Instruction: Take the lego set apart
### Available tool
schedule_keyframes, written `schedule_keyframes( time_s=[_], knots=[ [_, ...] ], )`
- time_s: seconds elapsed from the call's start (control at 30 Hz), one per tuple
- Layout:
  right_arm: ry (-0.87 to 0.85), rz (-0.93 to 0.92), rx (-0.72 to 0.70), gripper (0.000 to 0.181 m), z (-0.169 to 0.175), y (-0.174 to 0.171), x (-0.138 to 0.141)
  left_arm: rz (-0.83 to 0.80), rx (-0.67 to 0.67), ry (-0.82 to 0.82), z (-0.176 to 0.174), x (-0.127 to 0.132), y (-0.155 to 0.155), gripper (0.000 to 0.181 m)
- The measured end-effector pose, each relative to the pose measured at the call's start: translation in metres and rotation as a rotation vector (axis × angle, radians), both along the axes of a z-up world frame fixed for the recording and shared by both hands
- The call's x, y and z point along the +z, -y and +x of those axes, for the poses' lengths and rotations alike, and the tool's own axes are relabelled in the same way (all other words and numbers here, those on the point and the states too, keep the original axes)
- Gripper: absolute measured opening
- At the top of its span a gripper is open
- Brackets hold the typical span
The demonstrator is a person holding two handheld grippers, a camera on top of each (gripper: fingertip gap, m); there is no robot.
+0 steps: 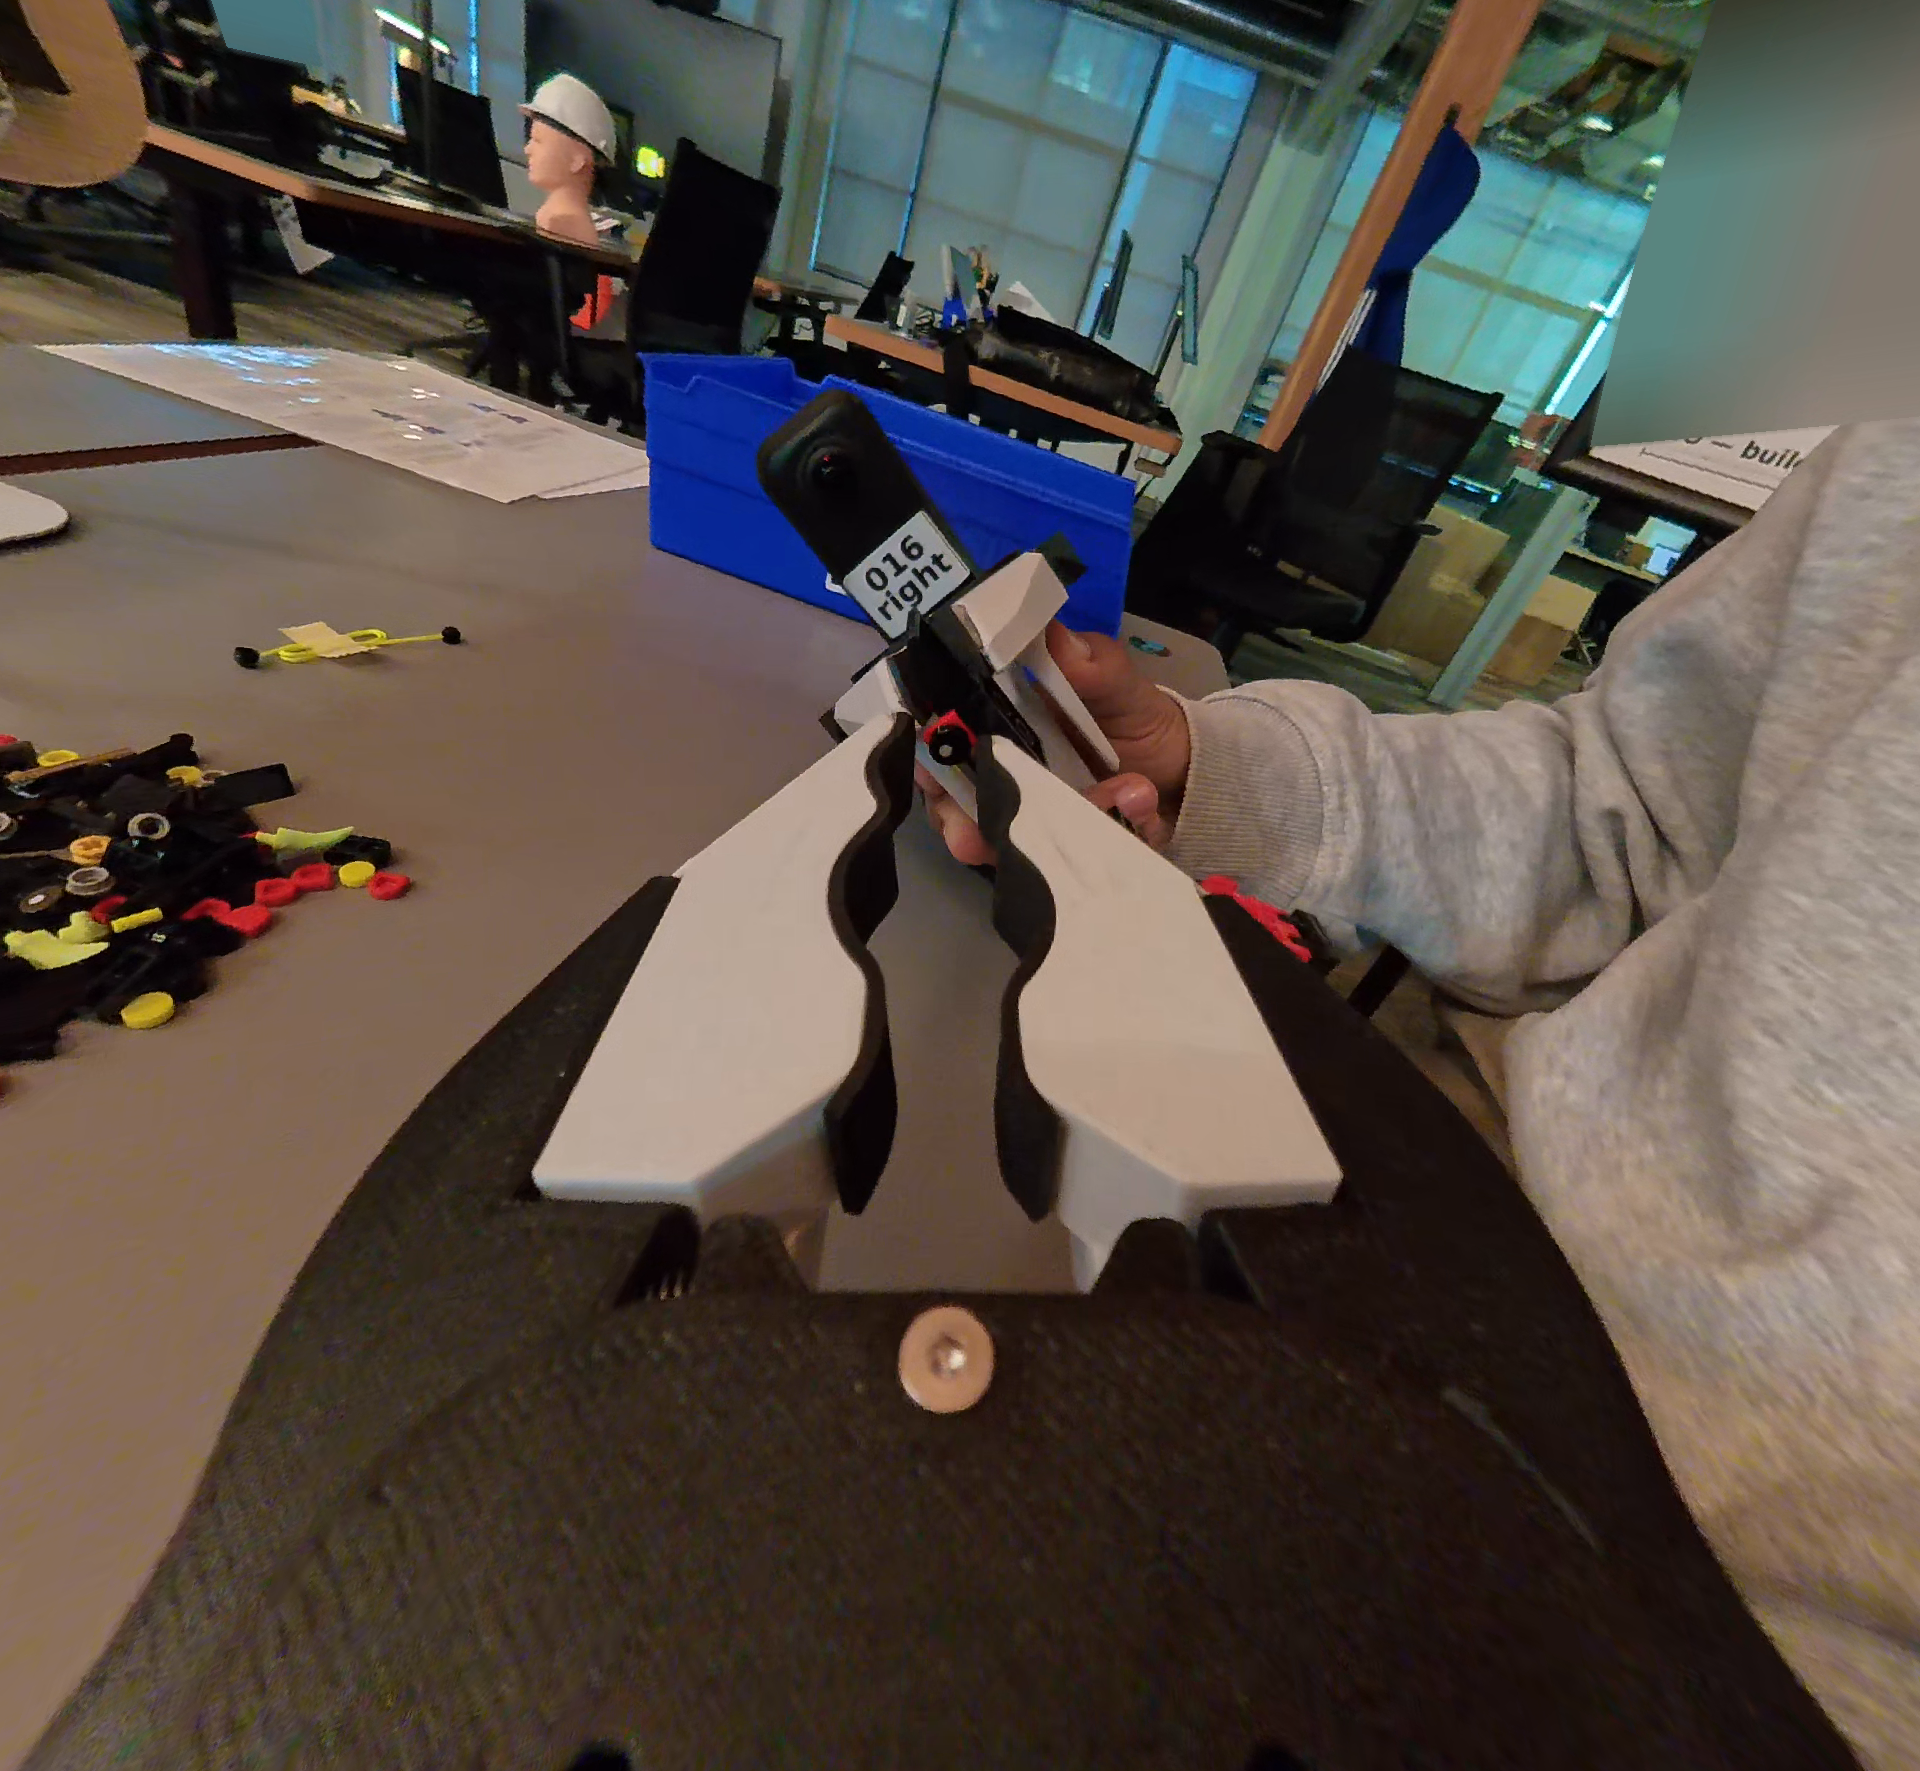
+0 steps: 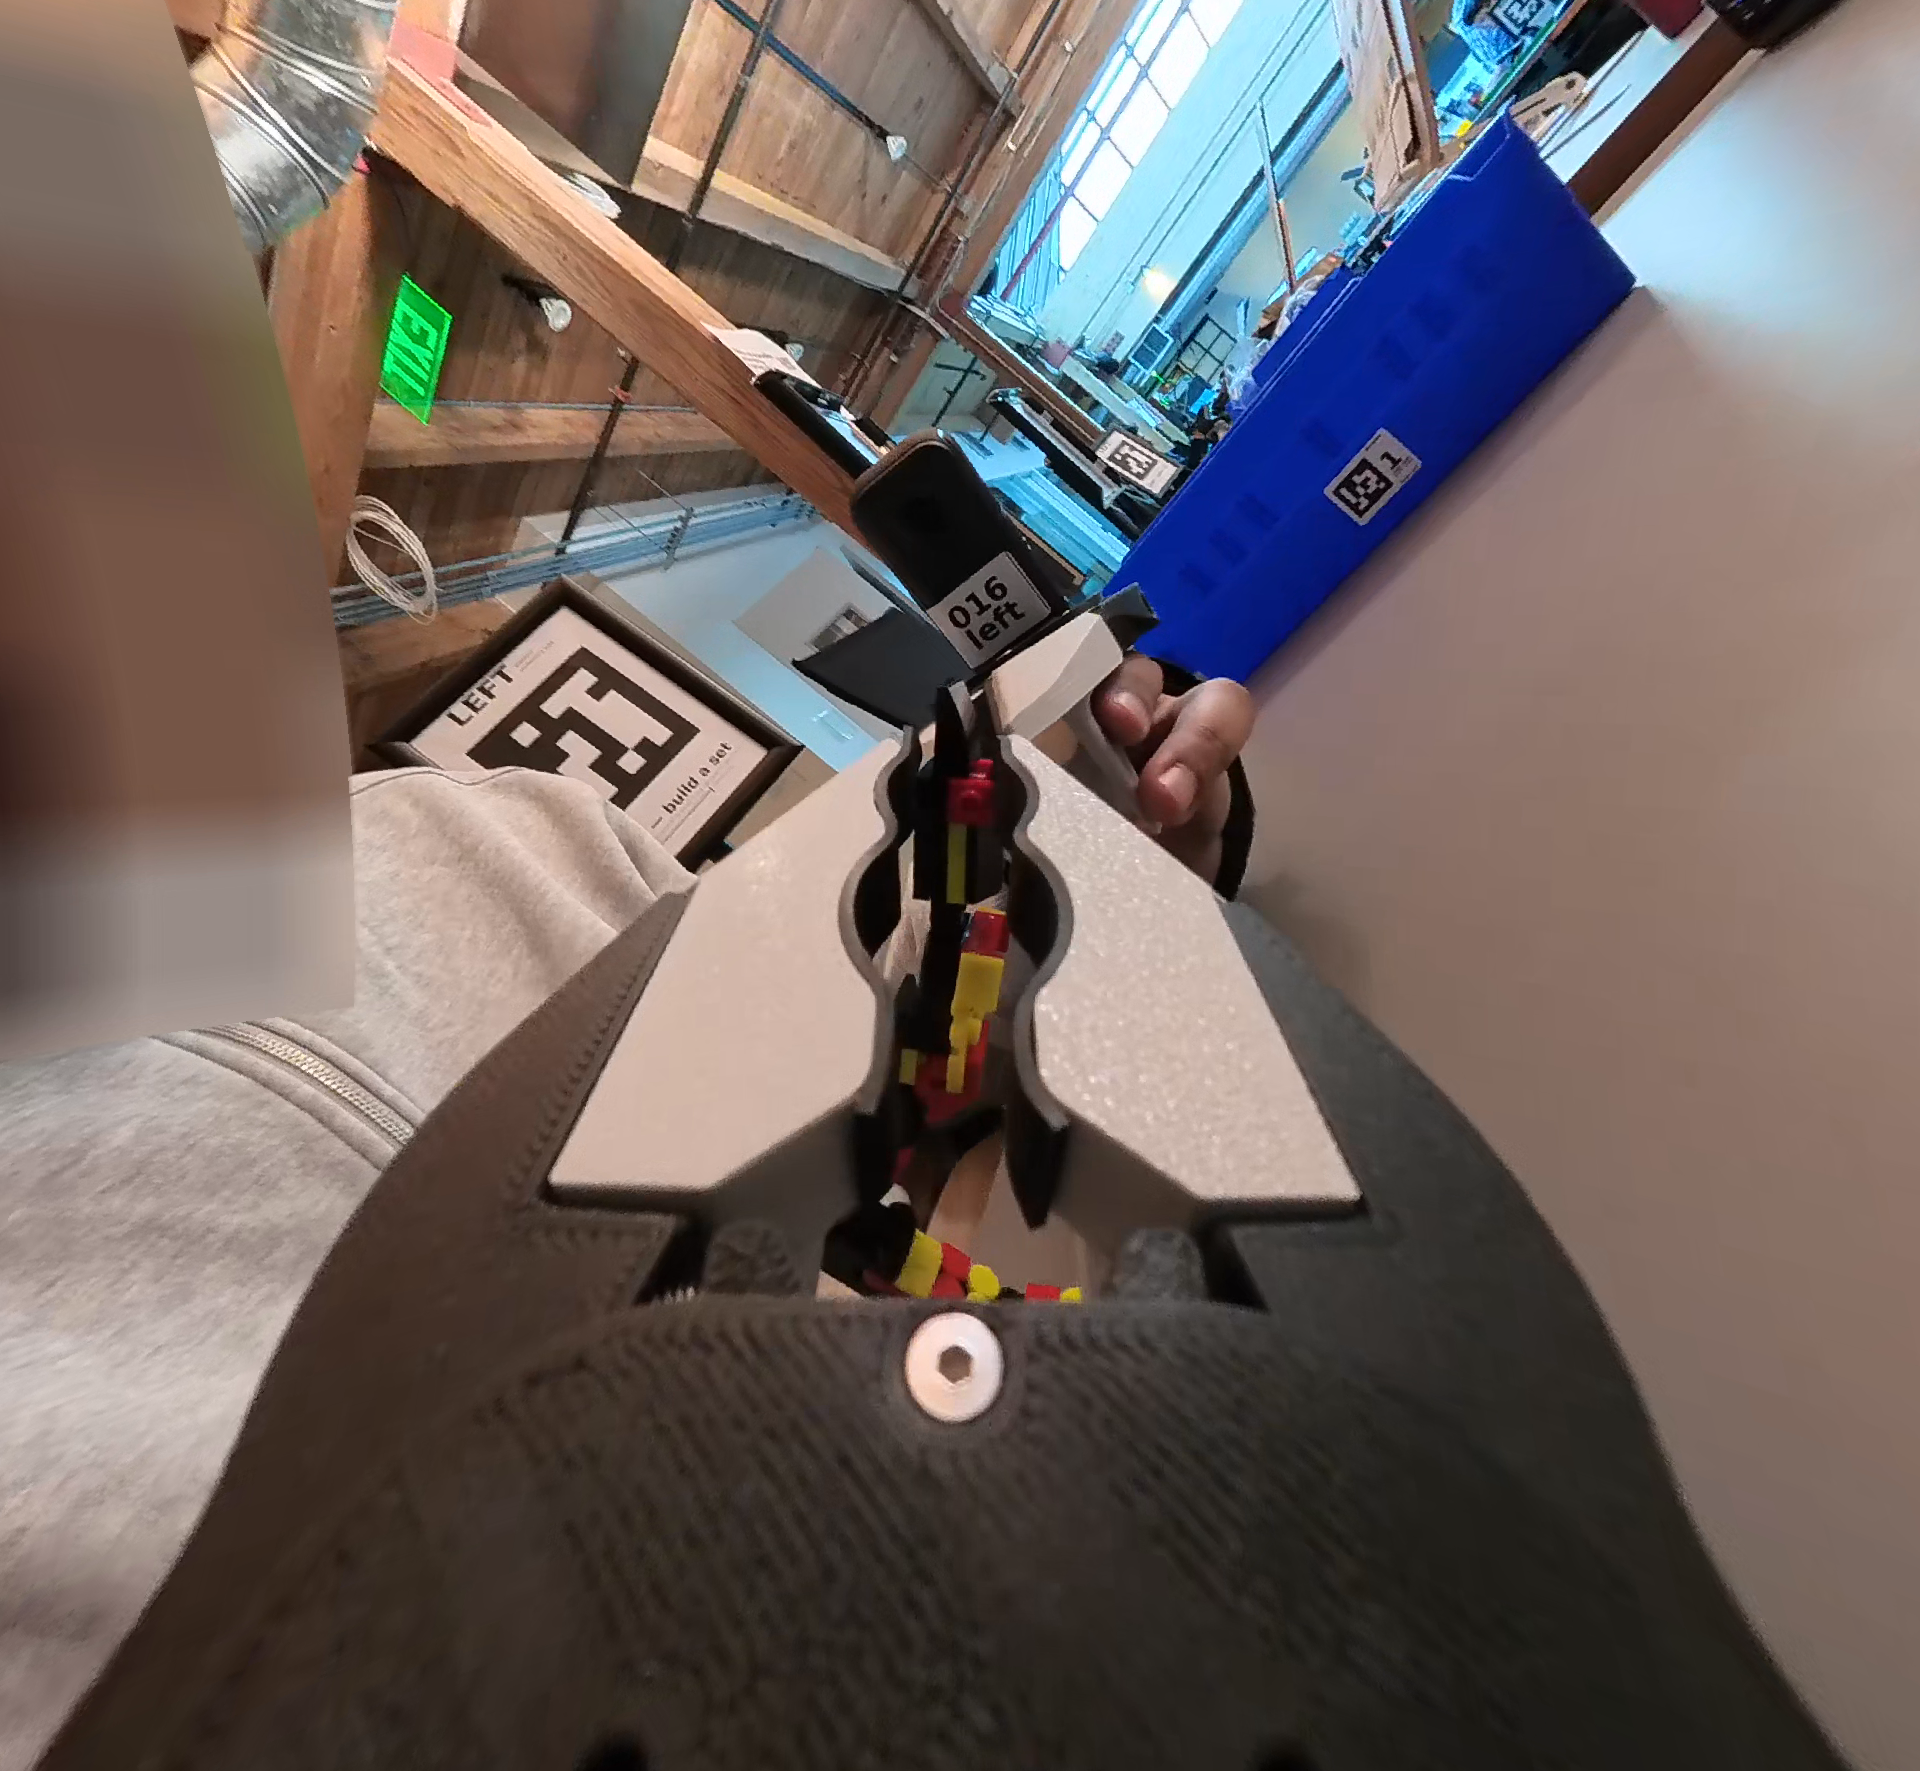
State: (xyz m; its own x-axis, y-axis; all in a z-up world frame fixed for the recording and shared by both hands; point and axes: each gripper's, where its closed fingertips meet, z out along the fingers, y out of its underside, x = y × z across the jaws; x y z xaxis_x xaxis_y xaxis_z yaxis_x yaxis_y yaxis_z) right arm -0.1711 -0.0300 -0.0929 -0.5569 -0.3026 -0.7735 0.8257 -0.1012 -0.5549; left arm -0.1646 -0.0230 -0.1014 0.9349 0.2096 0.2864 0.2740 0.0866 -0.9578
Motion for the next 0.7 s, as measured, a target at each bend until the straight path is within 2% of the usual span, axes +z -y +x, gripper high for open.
schedule_keyframes(
  time_s=[0.7],
  knots=[
    [0.075,-0.033,-0.010,0.011,-0.0064,-0.0011,0.0008,-0.069,0.091,-0.120,-0.0038,-0.0005,-0.0030,0.009]
  ],
)
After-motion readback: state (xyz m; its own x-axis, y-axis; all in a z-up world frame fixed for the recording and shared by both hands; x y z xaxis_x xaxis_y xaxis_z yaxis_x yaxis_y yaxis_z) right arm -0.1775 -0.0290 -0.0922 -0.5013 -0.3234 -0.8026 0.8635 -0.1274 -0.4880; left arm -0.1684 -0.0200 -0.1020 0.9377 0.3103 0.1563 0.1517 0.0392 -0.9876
